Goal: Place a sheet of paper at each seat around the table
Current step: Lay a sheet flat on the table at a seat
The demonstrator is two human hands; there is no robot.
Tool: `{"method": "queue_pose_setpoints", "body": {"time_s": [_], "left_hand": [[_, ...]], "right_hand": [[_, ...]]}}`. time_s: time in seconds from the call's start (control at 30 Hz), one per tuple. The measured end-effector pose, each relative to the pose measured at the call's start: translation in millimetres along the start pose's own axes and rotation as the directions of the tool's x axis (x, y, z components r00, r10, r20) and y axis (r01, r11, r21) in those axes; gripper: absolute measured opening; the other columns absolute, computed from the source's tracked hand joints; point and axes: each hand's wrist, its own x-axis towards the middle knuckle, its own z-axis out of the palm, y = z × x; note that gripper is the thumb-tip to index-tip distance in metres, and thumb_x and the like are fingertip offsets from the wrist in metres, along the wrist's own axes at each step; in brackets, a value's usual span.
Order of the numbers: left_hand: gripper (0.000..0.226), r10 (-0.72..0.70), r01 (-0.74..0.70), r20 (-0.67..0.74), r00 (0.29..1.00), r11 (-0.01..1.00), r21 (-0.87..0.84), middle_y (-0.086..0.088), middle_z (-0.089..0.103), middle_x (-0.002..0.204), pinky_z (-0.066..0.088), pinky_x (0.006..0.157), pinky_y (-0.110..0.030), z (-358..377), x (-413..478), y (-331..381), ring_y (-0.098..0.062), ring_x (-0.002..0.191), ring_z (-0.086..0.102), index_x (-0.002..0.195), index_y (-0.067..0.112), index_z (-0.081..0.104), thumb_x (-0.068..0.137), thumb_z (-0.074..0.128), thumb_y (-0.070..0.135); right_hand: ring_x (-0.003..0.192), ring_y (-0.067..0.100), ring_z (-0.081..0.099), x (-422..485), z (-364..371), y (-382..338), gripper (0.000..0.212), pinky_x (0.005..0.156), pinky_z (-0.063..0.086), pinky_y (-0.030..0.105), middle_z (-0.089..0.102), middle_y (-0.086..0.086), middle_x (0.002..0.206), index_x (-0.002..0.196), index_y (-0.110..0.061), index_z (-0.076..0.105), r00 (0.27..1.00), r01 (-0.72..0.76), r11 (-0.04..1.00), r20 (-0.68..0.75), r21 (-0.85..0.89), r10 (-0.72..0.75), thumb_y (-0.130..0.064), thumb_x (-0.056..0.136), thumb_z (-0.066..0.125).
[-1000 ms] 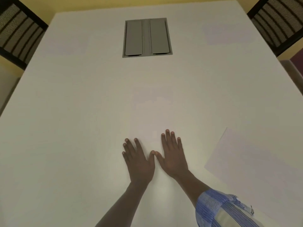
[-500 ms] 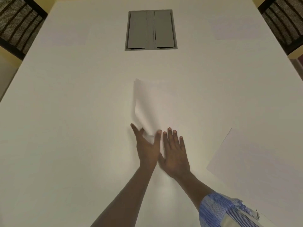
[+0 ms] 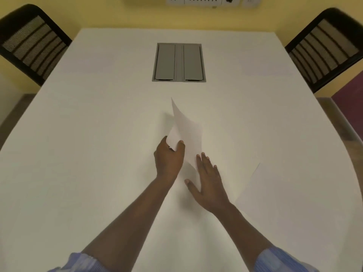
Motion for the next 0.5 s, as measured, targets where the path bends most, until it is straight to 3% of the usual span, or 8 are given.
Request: {"method": "queue_pose_setpoints", "body": {"time_s": [0.07,0.1,0.23,0.4,0.5], "left_hand": [[0.005,0.123,-0.124,0.018,0.992,0.991,0.045,0.015,0.066,0.076,0.05,0.065,-0.024,-25.7,-6.4,22.4,0.008,0.069,0.063,0.093,0.025,0.062,0.09,0.064,0.028],[0.007,0.185,-0.187,0.036,0.982,0.979,0.078,0.013,0.068,0.078,0.05,0.062,-0.025,-40.9,-10.7,34.7,0.004,0.071,0.064,0.094,0.022,0.062,0.09,0.063,0.028],[0.016,0.442,-0.459,0.122,0.889,0.858,0.232,-0.01,0.065,0.076,0.049,0.06,-0.038,-99.3,-36.7,82.7,-0.032,0.07,0.061,0.093,0.011,0.052,0.092,0.059,0.025],[0.01,0.671,-0.702,0.232,0.705,0.611,0.366,0.001,0.058,0.069,0.038,0.055,-0.032,-168.4,-82.6,127.6,-0.028,0.062,0.054,0.099,0.015,0.056,0.094,0.056,0.023],[0.009,0.724,-0.779,0.324,0.609,0.469,0.415,0.005,0.06,0.072,0.033,0.057,-0.031,-205.7,-115.3,144.2,-0.026,0.067,0.054,0.101,0.02,0.059,0.093,0.055,0.024]], "right_hand": [[0.155,0.008,0.001,-13.1,-28.5,-15.0,0.079,0.125,0.013,0.048,0.006,-0.003,0.169,0.161,-0.021,0.007,0.998,0.043,0.997,-0.058,0.06,-0.039,-0.056,0.099,0.04],[0.155,0.007,0.005,-19.1,-43.9,-25.4,0.077,0.124,0.017,0.048,0.01,-0.004,0.169,0.161,-0.019,0.009,0.994,0.065,0.995,-0.093,0.082,-0.057,-0.053,0.1,0.042],[0.154,0.012,0.016,-33.4,-101.6,-72.4,0.082,0.121,0.027,0.046,0.02,0.002,0.167,0.159,-0.012,0.018,0.954,0.149,0.989,-0.265,0.007,-0.142,-0.051,0.097,0.055],[0.153,0.021,0.023,-50.3,-151.9,-140.8,0.092,0.117,0.033,0.05,0.025,0.008,0.165,0.157,-0.007,0.025,0.813,0.316,0.924,-0.441,-0.218,-0.382,-0.055,0.09,0.066],[0.152,0.021,0.026,-66.7,-171.3,-187.7,0.094,0.117,0.032,0.05,0.028,0.006,0.164,0.156,-0.008,0.026,0.728,0.413,0.853,-0.446,-0.321,-0.52,-0.054,0.088,0.07]]}}
